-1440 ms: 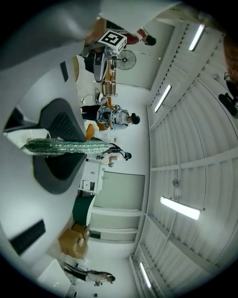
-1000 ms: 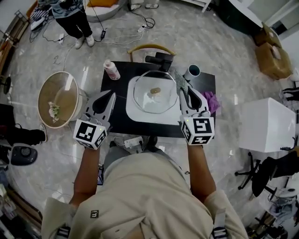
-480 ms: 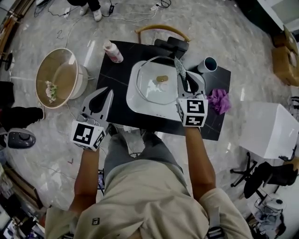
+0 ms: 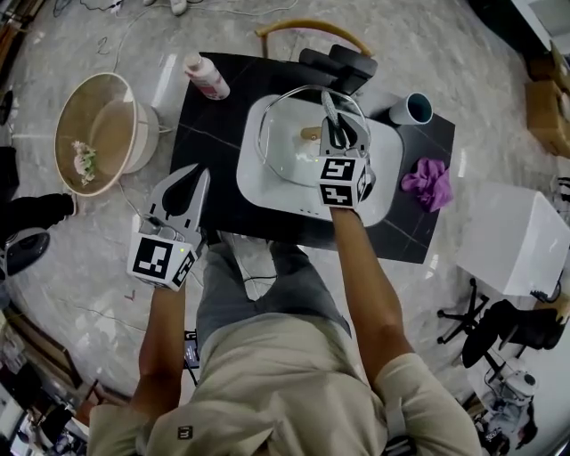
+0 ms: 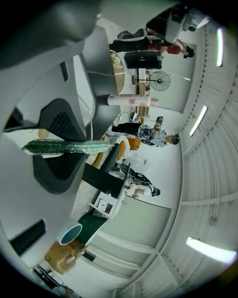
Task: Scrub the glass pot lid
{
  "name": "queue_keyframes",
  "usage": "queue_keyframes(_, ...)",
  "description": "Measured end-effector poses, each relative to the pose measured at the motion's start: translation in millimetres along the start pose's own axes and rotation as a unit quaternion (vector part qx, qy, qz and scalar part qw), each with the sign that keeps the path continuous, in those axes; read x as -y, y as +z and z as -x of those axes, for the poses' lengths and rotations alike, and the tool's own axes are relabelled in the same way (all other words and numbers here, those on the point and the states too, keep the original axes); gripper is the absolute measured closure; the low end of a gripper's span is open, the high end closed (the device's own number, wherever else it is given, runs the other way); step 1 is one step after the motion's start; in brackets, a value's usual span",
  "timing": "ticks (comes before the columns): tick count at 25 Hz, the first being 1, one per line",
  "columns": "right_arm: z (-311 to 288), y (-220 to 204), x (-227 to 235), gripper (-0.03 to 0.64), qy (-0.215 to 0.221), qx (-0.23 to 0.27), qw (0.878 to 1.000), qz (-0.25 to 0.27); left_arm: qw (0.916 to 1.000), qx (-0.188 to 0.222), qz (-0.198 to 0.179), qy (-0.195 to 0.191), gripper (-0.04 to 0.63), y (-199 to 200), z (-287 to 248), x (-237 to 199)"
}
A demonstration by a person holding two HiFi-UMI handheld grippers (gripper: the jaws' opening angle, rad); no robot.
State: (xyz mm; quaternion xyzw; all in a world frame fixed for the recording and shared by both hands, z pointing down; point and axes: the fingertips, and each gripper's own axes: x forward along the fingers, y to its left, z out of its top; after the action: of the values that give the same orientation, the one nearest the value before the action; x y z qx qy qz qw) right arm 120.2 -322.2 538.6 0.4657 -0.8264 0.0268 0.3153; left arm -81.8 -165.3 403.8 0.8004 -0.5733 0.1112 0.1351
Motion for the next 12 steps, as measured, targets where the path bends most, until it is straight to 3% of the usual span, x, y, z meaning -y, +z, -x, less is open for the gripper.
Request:
queue_keyframes(4,-21.6,-9.7,-17.9,0.534,-0.009,-0.018,0.999,0.027,1.0000,-0.007,0.004,0.001,0.574,-11.7,2.7,-3.9)
queue_keyframes(12,-58.6,-9.8,-68.4,0.534,0.034,-0.027,0.999,0.033,0.9997,-0.019,0.008,0.009,0.574,-23.7,5.7,-11.7)
